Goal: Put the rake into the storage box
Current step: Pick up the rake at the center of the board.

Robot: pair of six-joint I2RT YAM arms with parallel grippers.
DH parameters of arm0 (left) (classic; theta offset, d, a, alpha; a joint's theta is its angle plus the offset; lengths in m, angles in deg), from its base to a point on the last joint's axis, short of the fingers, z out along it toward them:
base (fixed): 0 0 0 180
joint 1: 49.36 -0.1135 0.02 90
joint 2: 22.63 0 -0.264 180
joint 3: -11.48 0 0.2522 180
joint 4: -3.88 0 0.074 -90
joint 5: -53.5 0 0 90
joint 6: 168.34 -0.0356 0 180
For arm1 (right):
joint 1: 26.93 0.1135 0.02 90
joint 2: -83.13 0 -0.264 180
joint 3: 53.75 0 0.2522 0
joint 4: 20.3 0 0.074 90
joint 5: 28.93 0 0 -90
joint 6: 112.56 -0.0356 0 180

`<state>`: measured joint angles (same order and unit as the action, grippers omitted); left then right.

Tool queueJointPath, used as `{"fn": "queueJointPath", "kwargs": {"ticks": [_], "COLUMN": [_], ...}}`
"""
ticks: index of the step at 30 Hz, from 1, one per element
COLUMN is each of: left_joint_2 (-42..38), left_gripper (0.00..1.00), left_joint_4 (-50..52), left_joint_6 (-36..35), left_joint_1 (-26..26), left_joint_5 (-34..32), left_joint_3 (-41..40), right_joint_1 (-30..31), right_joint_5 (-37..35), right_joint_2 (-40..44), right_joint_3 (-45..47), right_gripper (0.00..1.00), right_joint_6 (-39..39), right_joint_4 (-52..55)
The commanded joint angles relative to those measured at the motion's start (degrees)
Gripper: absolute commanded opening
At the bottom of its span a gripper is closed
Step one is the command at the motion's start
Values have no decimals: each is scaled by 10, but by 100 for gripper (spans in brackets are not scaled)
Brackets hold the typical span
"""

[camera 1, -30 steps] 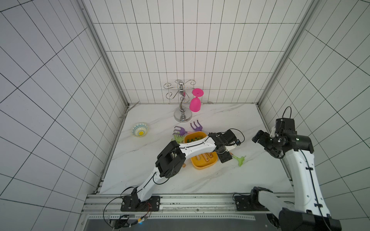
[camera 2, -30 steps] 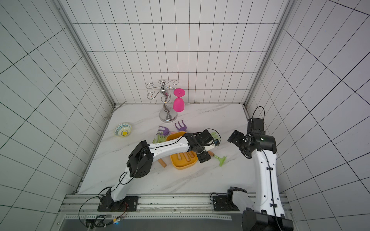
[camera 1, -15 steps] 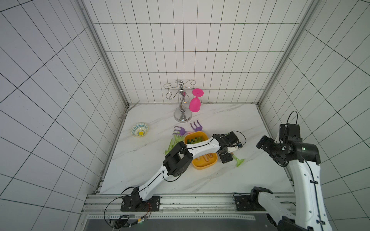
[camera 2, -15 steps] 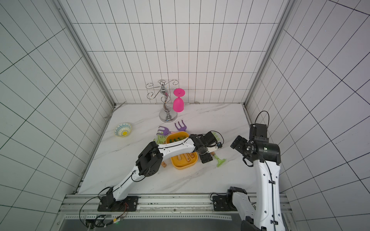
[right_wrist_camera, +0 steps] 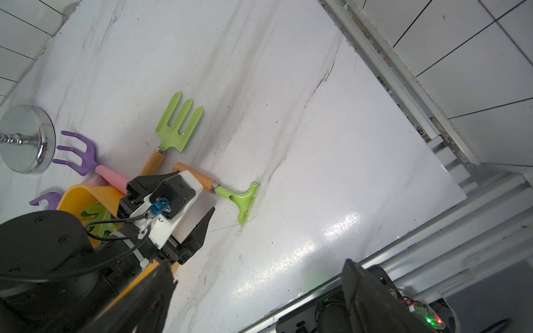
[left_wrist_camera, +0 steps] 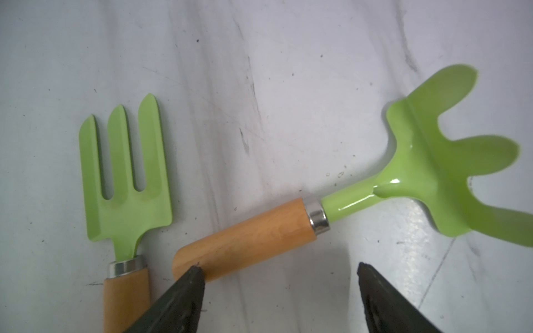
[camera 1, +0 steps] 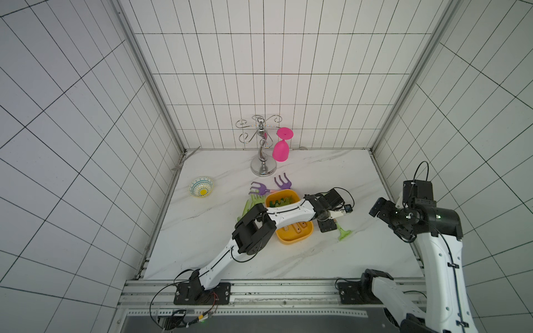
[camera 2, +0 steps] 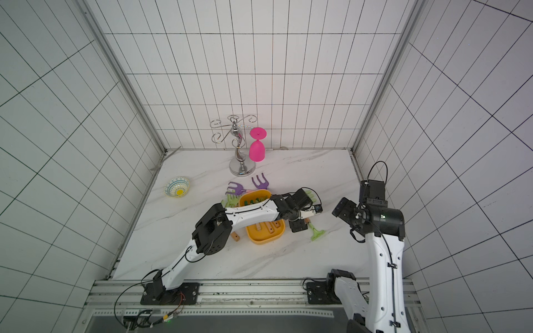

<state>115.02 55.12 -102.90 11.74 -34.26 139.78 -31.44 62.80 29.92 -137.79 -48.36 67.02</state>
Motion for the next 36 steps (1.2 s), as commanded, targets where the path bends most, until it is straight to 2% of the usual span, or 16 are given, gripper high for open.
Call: {"fn": "queueJointPath", "kwargs": {"ticks": [1,5,11,14,18,21,27,31,36], "left_joint_2": [-2,-1,13,16,29,31,13,14,-2], "left_gripper": [85,85,86,87,87,87,85,84,83], "left_joint_4": [-30,-67,-117,-111,-57,-23,2,22,9], "left_joint_6": [-35,-53,-91,-98,-101,-94,-54,28,85], "left_joint_1": [4,6,6,6,0,-2,-4,-18,-19], "left_joint_5": [13,-11,9,17,69,75,6,-8,-42], "left_joint_3": [-11,-23,-32,-24,10,12,-40,-40,-58], "right_joint_1": [-5,-5,-5,-5,-5,-5,-5,-5,-5], "right_joint_5": [5,-8,13,19,25,27,27,39,49], "right_joint_2": [-3,-4,-15,-9,14,34,49,58,66], "right_joint_3": [11,4,2,0,5,11,0,25,72], "right_gripper": [94,94,94,94,94,94,94,94,94], "right_joint_6": [9,8,6,6,7,4,-1,-4,-2], "right_joint_4": [10,12,14,19,30,35,52,49,37]}}
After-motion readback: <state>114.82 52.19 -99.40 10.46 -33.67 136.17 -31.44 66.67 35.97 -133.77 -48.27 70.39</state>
